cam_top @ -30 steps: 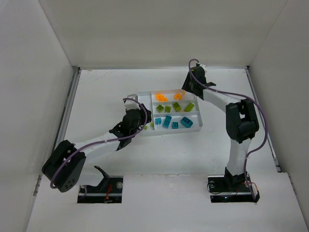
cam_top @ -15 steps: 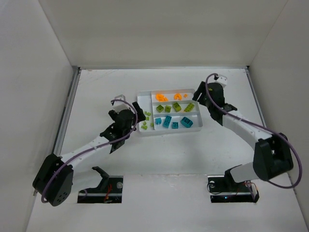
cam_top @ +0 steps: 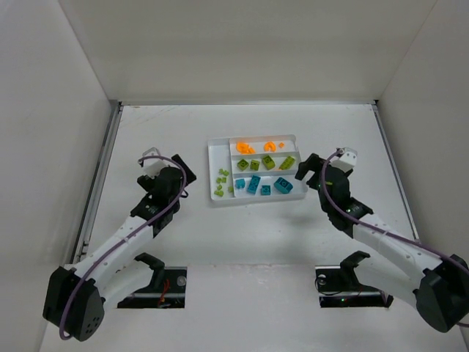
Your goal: Sort the legos into containers by color
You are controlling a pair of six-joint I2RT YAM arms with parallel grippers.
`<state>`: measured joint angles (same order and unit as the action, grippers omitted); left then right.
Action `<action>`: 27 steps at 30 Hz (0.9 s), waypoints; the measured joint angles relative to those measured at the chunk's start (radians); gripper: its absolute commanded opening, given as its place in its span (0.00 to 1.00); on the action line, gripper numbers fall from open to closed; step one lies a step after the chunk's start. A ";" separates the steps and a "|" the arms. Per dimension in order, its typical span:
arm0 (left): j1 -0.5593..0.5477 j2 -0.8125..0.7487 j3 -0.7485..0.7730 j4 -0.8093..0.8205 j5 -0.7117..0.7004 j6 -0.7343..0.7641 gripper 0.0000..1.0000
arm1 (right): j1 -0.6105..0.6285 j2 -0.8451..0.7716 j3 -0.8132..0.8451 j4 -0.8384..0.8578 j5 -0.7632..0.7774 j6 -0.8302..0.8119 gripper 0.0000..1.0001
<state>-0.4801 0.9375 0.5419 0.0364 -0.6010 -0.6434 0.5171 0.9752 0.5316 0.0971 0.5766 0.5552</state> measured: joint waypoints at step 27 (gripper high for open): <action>-0.143 0.095 0.024 -0.112 -0.038 -0.016 1.00 | 0.125 0.062 -0.108 0.096 0.029 0.040 1.00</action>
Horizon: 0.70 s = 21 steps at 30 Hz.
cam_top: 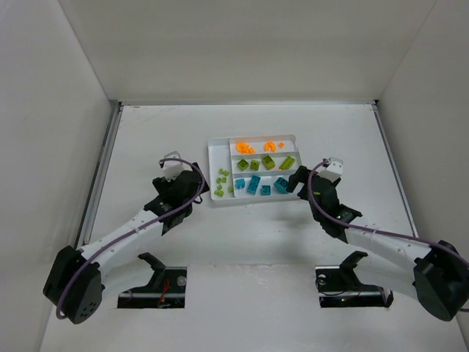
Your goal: Sort the legos into containers by color
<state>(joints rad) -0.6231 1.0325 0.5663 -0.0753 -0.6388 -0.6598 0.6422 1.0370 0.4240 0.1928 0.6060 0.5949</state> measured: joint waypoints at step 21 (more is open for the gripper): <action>-0.320 0.707 0.577 0.265 0.214 0.349 0.32 | -0.084 0.042 -0.018 0.030 -0.108 0.031 0.24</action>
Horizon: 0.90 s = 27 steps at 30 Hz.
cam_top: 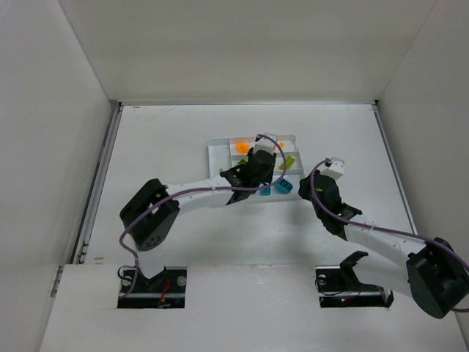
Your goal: Sort the legos into containers by color
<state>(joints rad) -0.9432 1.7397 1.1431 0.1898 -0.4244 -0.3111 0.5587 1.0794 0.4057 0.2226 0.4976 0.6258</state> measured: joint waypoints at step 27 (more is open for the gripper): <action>0.069 0.373 0.369 -0.172 0.325 0.037 0.28 | -0.016 -0.105 -0.013 -0.058 -0.003 0.031 0.28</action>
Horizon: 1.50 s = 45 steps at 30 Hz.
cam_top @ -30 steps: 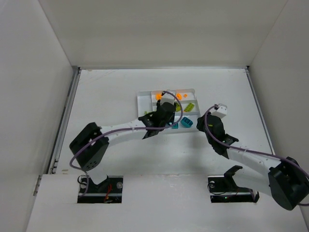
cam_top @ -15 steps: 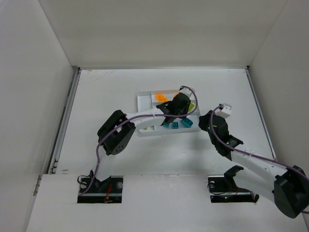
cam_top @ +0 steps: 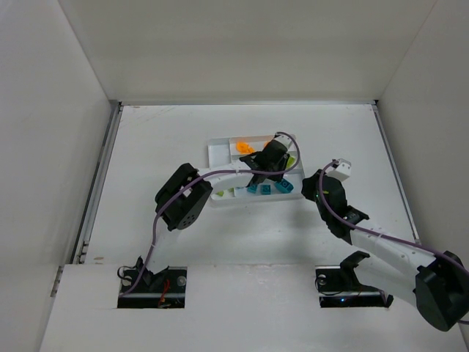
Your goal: Sort the legos into containers by color
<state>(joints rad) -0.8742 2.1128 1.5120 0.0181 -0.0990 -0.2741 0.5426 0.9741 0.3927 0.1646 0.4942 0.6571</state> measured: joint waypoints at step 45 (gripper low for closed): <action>0.042 0.155 0.238 -0.125 0.006 0.173 0.34 | 0.000 0.005 0.000 0.000 -0.009 0.002 0.29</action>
<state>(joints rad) -0.8322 2.2681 1.7496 -0.1066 -0.0933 -0.1009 0.5426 0.9794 0.3927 0.1650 0.4854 0.6590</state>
